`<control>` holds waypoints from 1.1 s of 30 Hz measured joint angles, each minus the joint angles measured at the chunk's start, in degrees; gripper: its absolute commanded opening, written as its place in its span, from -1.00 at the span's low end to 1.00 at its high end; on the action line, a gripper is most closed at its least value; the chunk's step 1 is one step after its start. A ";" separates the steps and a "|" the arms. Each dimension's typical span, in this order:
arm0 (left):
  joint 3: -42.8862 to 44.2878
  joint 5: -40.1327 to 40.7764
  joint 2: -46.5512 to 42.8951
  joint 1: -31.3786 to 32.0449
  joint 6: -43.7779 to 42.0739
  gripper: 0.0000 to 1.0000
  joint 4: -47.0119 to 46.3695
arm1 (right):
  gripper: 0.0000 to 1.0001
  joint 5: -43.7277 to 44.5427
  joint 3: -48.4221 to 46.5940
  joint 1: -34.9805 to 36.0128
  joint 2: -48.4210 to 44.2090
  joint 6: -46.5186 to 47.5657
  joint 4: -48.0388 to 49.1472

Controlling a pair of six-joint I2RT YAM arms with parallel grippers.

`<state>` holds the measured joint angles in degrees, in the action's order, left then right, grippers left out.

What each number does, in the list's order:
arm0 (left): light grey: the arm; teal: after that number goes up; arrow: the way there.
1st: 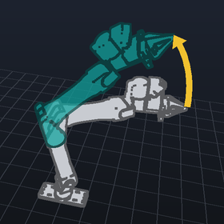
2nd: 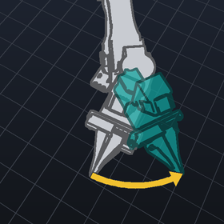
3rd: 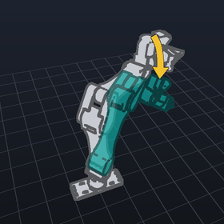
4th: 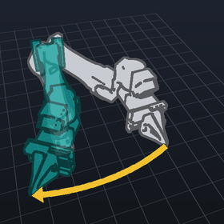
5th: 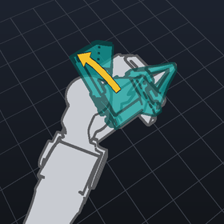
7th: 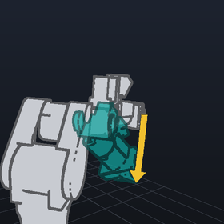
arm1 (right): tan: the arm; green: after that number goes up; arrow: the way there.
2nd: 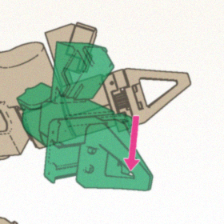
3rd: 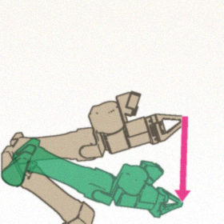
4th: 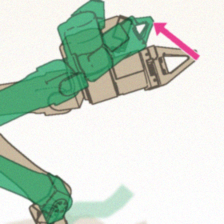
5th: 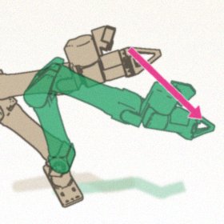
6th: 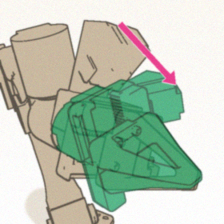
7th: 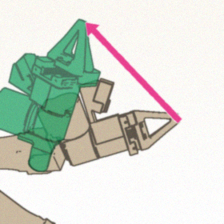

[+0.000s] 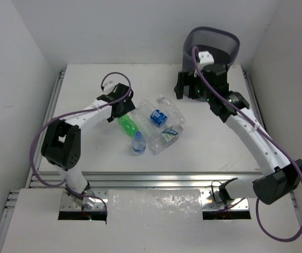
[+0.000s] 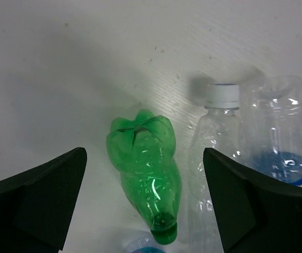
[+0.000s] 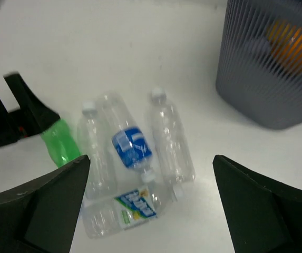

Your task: Put the plastic bottles in the bin

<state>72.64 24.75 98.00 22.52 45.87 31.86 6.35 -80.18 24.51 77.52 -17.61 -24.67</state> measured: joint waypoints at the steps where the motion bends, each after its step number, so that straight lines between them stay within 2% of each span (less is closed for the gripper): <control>1: 0.00 -0.33 1.42 0.00 0.46 0.79 -0.28 | 0.98 -0.44 2.40 0.00 -0.35 -0.22 0.24; 3: 0.00 -0.98 3.93 0.00 1.33 0.71 -0.72 | 0.98 -1.57 7.58 0.00 -0.57 -0.63 0.31; 5: -0.13 -1.86 5.84 0.00 2.27 0.54 -1.81 | 0.98 -2.80 11.30 0.07 -0.57 -0.98 0.04; 7: -0.46 -2.43 7.08 0.00 2.78 0.26 -2.99 | 0.98 -3.85 12.87 0.13 -0.59 -1.33 0.11; 11: -0.46 -2.60 9.64 -0.11 3.52 0.23 -4.35 | 0.98 -5.86 13.42 0.35 -1.53 -1.88 0.70; 13: -0.48 -2.60 10.03 -0.35 3.72 0.14 -5.05 | 0.98 -7.21 13.42 0.39 -2.60 -1.97 1.20; 14: -0.57 -2.64 10.03 -0.52 3.76 -0.10 -5.31 | 0.98 -7.85 13.42 0.39 -3.08 -2.01 1.64; 15: -0.83 -2.67 10.03 -0.79 3.98 -0.66 -5.99 | 0.98 -8.28 13.42 0.39 -3.39 -2.08 1.97; 17: -1.60 -2.93 9.86 -1.42 3.96 -0.95 -7.45 | 0.98 -9.42 13.42 0.39 -3.91 -2.12 2.47; 18: -1.88 -2.99 9.68 -1.70 3.96 -1.00 -8.07 | 0.98 -9.90 13.42 0.39 -3.98 -2.12 2.62; 21: -3.23 -2.16 8.52 -2.29 4.22 -1.00 -8.52 | 0.98 -11.52 13.42 0.39 -3.96 -2.25 2.91; 24: -7.10 -0.04 3.78 -2.43 4.11 -1.00 -7.15 | 0.98 -15.43 13.42 0.39 -3.43 -2.29 3.74; 29: -9.29 3.50 -11.17 -1.31 1.60 -1.00 -4.85 | 0.98 -28.85 11.28 0.63 1.77 -3.06 6.73; 33: -10.21 0.98 -25.31 1.81 -3.08 -1.00 -10.23 | 0.98 -39.91 7.30 1.77 8.39 -6.25 11.54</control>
<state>62.43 25.74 72.69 24.34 42.78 21.63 -33.56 -72.88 26.28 85.91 -23.86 -13.13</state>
